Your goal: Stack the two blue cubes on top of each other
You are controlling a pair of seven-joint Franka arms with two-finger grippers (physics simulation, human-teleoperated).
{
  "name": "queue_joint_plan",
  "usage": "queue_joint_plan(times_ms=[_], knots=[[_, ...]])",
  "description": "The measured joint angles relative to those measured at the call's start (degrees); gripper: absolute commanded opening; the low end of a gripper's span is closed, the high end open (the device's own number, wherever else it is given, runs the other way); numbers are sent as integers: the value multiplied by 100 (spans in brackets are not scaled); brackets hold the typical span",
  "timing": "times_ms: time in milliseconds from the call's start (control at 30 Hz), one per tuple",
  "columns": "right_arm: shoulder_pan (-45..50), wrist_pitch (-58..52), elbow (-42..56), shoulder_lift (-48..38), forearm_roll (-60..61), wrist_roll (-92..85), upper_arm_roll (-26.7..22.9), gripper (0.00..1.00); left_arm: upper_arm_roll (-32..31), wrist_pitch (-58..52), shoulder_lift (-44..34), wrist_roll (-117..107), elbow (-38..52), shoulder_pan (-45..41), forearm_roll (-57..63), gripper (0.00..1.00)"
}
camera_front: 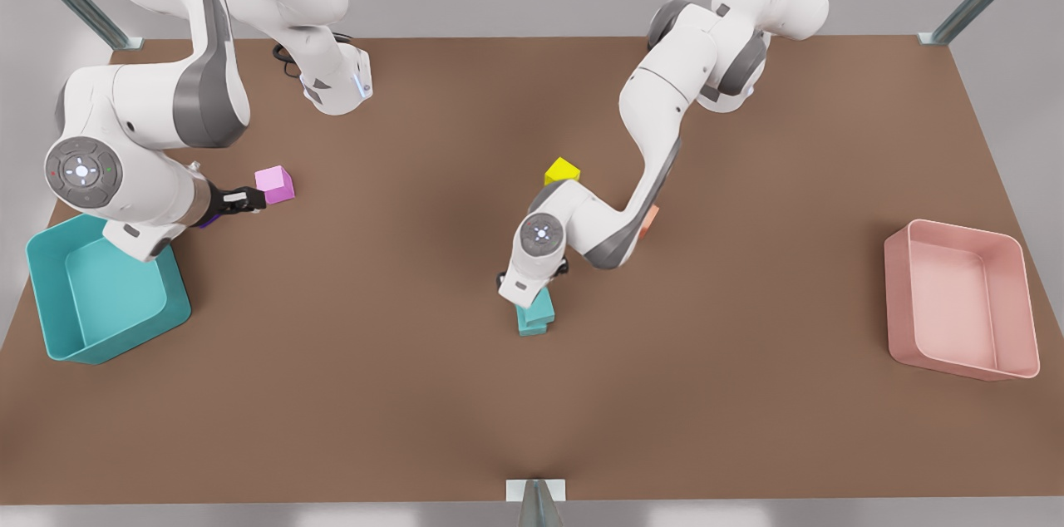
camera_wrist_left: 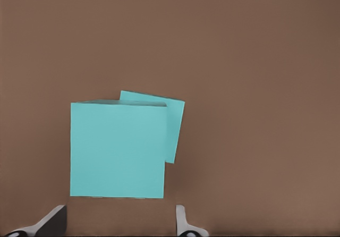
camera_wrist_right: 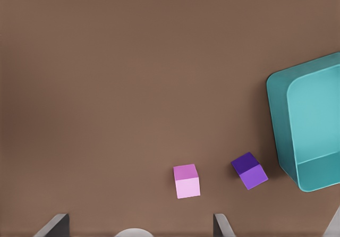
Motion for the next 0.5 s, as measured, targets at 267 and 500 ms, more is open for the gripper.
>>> queue_joint_plan(times_ms=[267,500], knots=[[-18,7,20,18,-6,-11,0,100,-207,-2628,-2584,585,-19,2528,509,100],[-16,5,35,10,-25,-1,7,100,-527,-3161,-4258,2222,-2099,4019,859,100]])
